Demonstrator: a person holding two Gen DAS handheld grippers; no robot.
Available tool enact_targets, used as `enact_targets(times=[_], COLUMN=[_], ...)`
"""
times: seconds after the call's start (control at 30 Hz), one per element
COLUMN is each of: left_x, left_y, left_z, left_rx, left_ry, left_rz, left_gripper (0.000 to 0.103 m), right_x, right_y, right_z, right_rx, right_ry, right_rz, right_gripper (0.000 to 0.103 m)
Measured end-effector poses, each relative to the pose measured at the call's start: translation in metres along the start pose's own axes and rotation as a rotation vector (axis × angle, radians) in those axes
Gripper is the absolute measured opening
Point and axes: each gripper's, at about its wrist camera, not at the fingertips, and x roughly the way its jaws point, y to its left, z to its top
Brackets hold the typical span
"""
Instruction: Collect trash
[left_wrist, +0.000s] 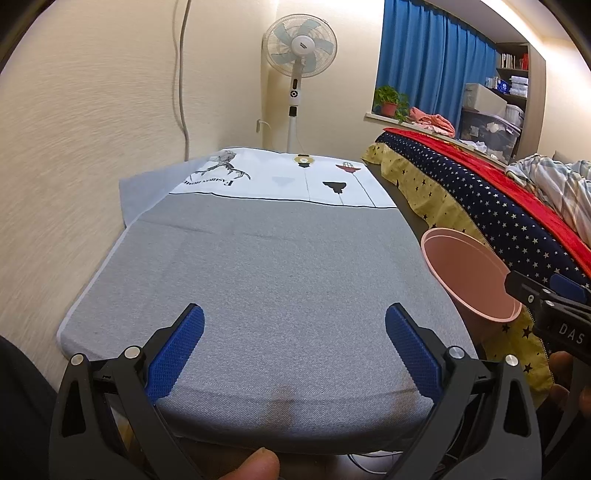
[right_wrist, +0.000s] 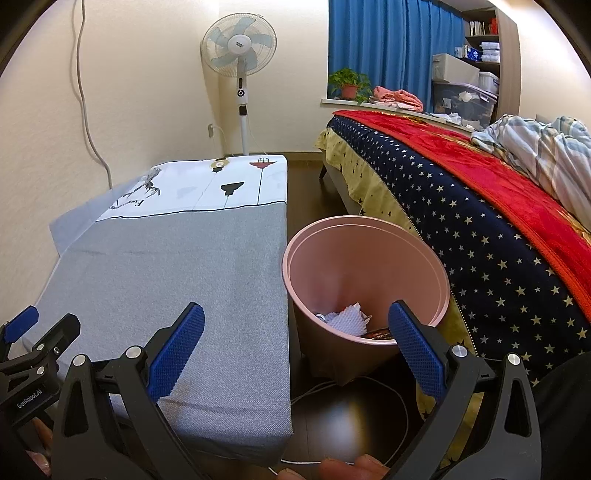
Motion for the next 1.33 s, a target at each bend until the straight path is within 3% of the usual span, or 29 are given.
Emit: enact_targets(times=[1.33], left_x=[0.010], left_y=[-0.007], left_z=[-0.003], left_rx=[0.035], left_ry=[0.023], left_rz=[-0.021], left_gripper=[0.095], right_x=[0.006], right_y=[-0.002], right_z=[-0.002], right_rx=[-0.008], right_ry=[0.017], right_rz=[0.006], right_gripper=[0.098])
